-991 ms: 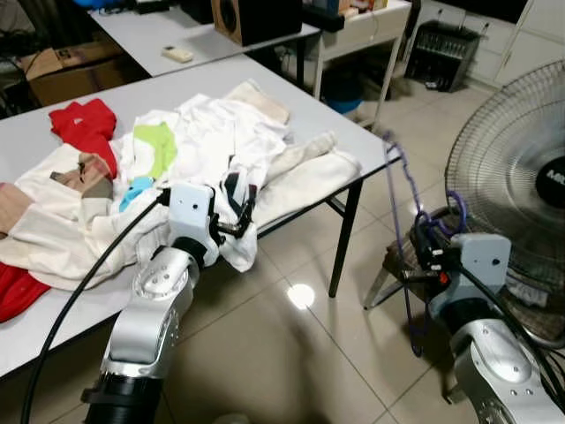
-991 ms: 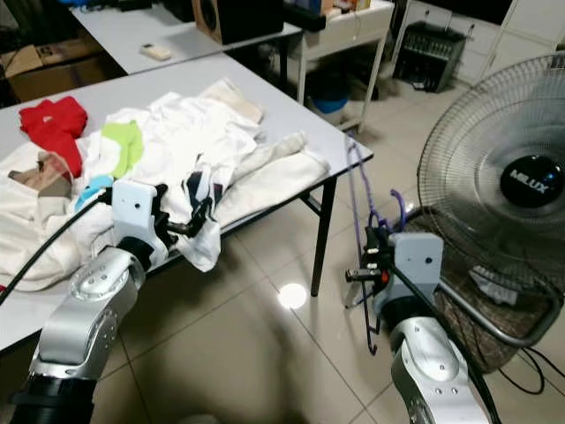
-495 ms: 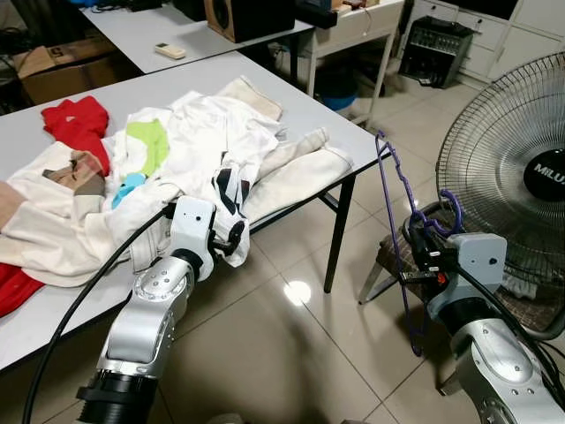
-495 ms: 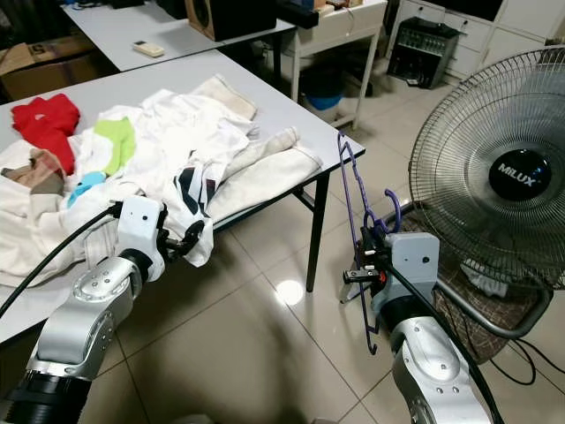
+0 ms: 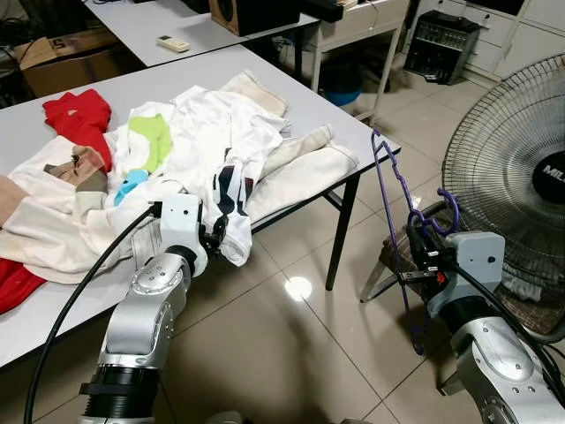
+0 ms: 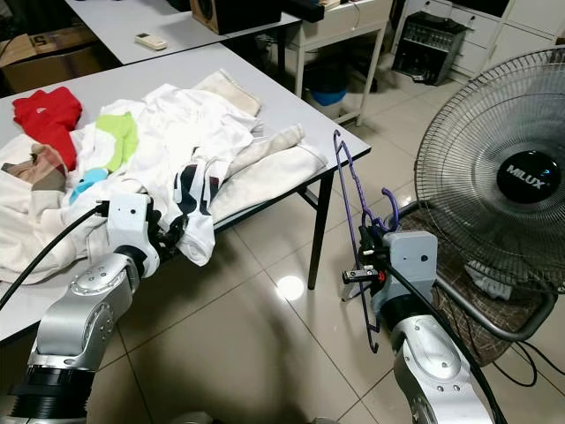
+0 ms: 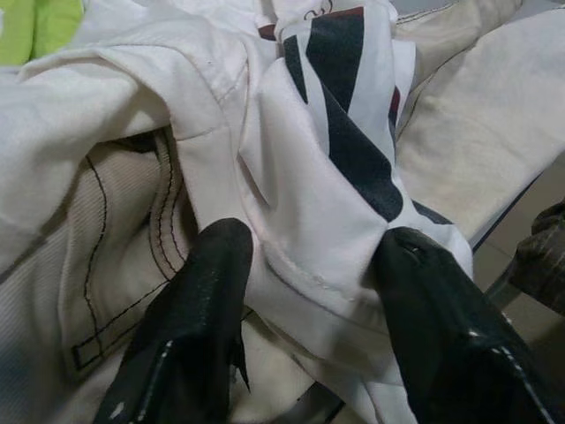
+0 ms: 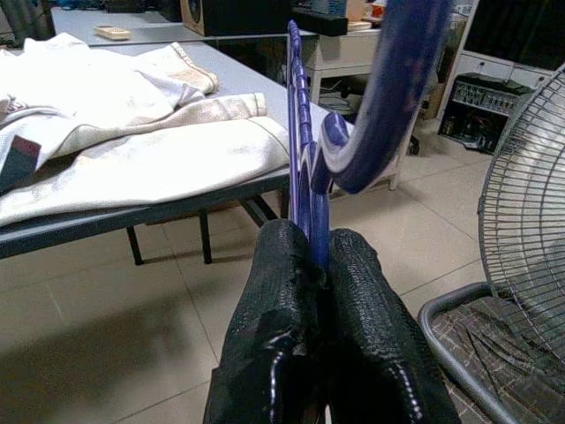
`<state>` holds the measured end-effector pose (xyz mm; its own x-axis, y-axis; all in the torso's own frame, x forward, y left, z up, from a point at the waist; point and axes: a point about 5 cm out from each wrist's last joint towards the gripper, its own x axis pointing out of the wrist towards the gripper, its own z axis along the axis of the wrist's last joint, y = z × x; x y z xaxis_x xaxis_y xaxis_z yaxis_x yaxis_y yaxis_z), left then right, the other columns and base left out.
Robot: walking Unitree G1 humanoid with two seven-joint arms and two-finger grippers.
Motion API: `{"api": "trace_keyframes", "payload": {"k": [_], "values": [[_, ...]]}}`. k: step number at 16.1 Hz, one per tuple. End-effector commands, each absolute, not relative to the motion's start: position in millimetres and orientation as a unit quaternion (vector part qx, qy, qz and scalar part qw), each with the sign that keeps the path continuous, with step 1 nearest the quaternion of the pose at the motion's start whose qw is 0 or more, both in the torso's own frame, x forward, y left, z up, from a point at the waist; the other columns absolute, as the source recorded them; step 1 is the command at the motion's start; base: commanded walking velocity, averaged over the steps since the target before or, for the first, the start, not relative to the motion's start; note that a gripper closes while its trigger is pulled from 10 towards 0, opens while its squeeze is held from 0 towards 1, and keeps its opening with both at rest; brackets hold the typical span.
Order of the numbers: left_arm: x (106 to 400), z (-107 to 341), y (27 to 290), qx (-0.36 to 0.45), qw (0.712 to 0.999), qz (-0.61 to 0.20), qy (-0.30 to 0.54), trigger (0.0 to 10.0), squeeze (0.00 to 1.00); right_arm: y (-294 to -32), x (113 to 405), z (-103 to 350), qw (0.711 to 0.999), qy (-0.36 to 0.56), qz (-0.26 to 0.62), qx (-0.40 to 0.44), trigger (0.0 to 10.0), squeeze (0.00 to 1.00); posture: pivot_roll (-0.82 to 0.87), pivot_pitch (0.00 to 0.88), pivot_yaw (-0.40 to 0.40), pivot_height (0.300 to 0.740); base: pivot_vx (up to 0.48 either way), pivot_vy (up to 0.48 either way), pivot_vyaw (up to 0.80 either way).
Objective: Hang hanger
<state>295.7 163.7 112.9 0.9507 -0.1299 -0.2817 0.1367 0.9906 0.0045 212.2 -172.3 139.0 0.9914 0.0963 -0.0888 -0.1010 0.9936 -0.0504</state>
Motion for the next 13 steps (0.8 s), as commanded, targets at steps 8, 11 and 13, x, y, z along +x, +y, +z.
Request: {"api": "trace_keyframes", "payload": {"k": [8,11,13], "values": [[299.2,123.2,149.9,0.043,0.987,-0.114,0.101,0.0,0.0,-175.3,214.4,139.6,0.998,0.04,0.044,-0.038,10.0,0.0,0.01,0.032,0.034,0.74,0.0,0.0,0.0],[301.8,125.9,151.4,0.057,0.988,-0.113,0.091,0.0,0.0,-175.7,214.4,139.3,0.998,0.039,0.042,-0.038,10.0,0.0,0.01,0.031,0.035,0.74,0.0,0.0,0.0],[308.1,131.4,151.9,0.069,0.988,-0.114,0.079,0.0,0.0,-176.1,214.6,139.4,0.998,0.038,0.039,-0.038,10.0,0.0,0.01,0.03,0.035,0.74,0.0,0.0,0.0]]}}
